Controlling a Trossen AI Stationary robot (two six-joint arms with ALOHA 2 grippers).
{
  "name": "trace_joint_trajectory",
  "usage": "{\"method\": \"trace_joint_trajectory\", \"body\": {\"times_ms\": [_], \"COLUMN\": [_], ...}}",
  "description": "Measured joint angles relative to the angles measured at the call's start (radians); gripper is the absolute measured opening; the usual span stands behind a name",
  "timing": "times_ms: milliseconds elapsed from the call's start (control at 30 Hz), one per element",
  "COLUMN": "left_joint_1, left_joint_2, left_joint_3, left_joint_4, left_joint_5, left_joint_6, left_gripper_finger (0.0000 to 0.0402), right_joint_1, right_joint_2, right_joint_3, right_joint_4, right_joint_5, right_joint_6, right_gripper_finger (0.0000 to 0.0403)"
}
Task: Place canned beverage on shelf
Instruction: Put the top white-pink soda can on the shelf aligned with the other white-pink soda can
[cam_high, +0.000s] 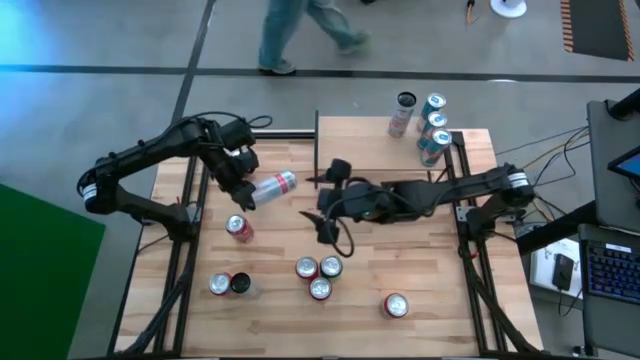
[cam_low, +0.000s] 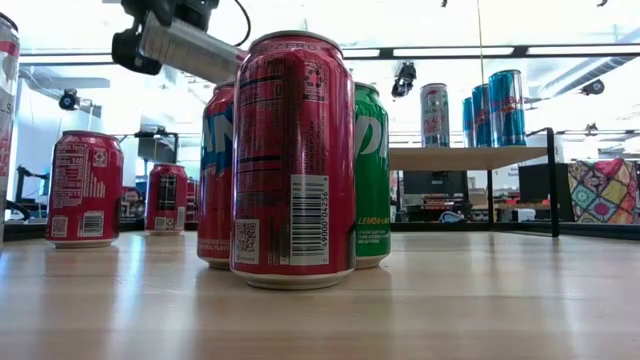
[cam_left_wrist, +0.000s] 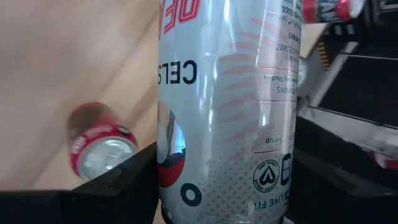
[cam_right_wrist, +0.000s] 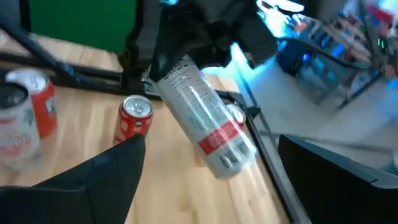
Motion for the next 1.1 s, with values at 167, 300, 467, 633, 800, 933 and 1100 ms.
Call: {"method": "trace_joint_trajectory", "body": {"times_ms": [167, 300, 467, 633, 800, 933, 1100], "left_joint_1": [-0.005, -0.028, -0.039, -0.046, -0.058, -0.076, -0.111], "left_joint_2": [0.019, 0.025, 0.031, 0.027, 0.028, 0.028, 0.027], "left_joint_3": [0.011, 0.011, 0.02, 0.049, 0.072, 0.076, 0.077], "left_joint_4": [-0.003, -0.003, 0.0, 0.001, 0.006, 0.009, 0.033], "left_joint_5": [0.045, 0.077, 0.094, 0.099, 0.093, 0.101, 0.107], "left_joint_6": [-0.056, -0.088, -0.138, -0.171, -0.201, -0.225, -0.243], "left_gripper_finger": [0.026, 0.026, 0.026, 0.026, 0.026, 0.026, 0.026], "right_joint_1": [-0.017, -0.021, -0.023, -0.03, -0.038, -0.061, -0.067], "right_joint_2": [0.068, 0.121, 0.182, 0.248, 0.31, 0.369, 0.414], "right_joint_3": [0.052, 0.112, 0.179, 0.258, 0.362, 0.432, 0.499], "right_joint_4": [0.018, 0.02, -0.02, -0.087, -0.107, -0.146, -0.226], "right_joint_5": [-0.051, -0.085, -0.106, -0.113, -0.092, -0.087, -0.065], "right_joint_6": [-0.115, -0.162, -0.18, -0.192, -0.23, -0.22, -0.164], "right_gripper_finger": [0.036, 0.0359, 0.0359, 0.0359, 0.0359, 0.0359, 0.034]}}
